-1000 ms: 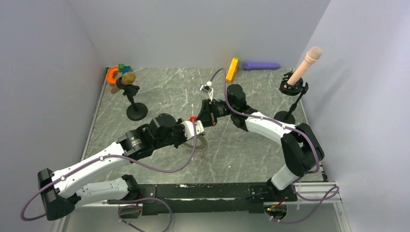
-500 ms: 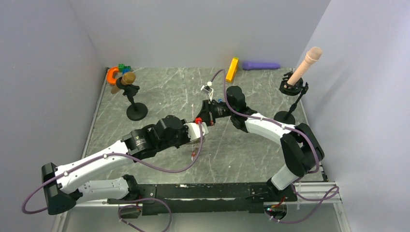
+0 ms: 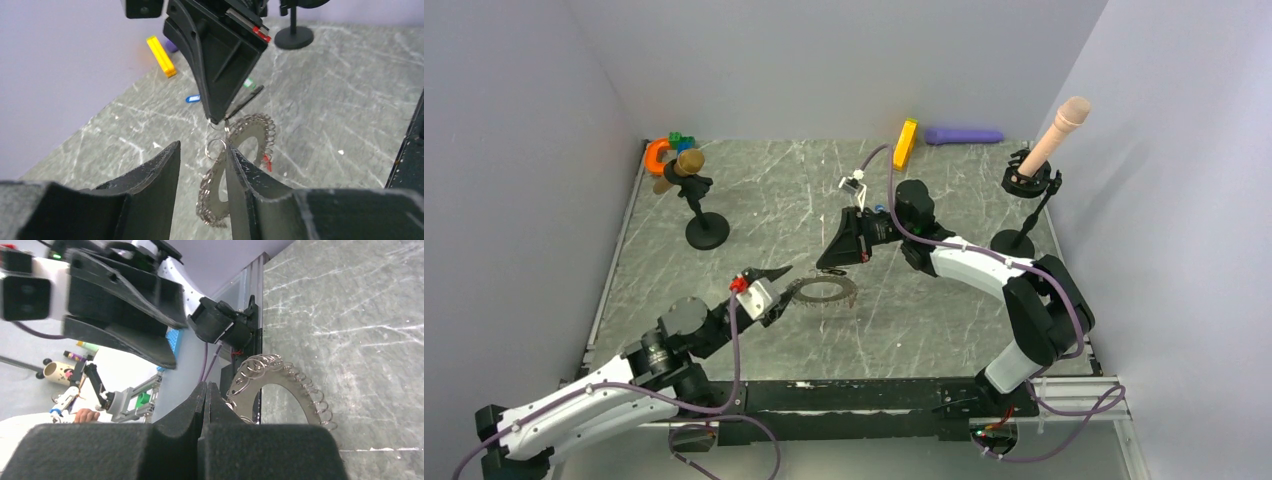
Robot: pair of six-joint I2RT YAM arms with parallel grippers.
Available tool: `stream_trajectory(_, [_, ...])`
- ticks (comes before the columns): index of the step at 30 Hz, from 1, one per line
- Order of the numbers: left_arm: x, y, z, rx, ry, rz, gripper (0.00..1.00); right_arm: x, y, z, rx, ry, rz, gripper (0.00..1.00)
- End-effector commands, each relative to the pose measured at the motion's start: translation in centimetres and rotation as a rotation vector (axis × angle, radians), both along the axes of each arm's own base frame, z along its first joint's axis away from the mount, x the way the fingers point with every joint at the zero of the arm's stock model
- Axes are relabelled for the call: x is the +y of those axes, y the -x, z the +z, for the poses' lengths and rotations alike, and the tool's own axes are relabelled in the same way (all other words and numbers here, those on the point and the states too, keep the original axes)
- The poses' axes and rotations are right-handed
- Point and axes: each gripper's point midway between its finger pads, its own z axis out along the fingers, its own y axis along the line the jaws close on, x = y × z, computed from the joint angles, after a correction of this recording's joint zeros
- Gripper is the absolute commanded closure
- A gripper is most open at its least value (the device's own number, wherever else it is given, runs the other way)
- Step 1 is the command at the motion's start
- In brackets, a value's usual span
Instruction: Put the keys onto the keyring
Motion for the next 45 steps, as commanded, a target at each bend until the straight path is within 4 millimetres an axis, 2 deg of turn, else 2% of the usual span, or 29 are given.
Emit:
stream_trajectory(1, [-1.2,1.4,1.2,-0.097,0.204,-0.099,0.57,-0.7,1.2,3.1,-0.116,-0.109,0.064,1.00])
stream_trajectory(5, [-1.9,1.7,0.6,-0.148,0.273,-0.134,0.59,-0.9,1.4,3.4,-0.119,-0.138,0.072,1.00])
stream_trajectory(9, [-2.6,1.1,0.2,-0.144,0.269,-0.126,0.59,-0.9,1.4,3.5,-0.117,-0.147,0.075,1.00])
stream_trajectory(14, [-2.9,0.9,1.0,-0.165,0.290,-0.127,0.59,-0.9,1.3,3.3,-0.118,-0.133,0.071,1.00])
stream_trajectory(20, [-3.3,0.9,1.4,-0.162,0.291,-0.139,0.65,-0.8,1.2,3.1,-0.115,-0.127,0.069,1.00])
stream_trajectory(30, [-4.2,0.4,0.3,-0.137,0.214,-0.138,0.77,-0.8,1.2,3.1,-0.117,-0.124,0.067,1.00])
stream_trajectory(35, [-4.5,0.0,0.3,-0.134,0.190,-0.129,0.77,-0.8,1.1,3.1,-0.114,-0.124,0.066,1.00])
stream_trajectory(39, [-4.8,-0.5,-0.1,-0.112,0.167,-0.115,0.81,-0.8,1.2,3.2,-0.116,-0.125,0.066,1.00])
stream_trajectory(45, [-4.7,-0.7,-0.9,-0.074,0.139,-0.099,0.82,-1.0,1.0,3.3,-0.119,-0.126,0.056,1.00])
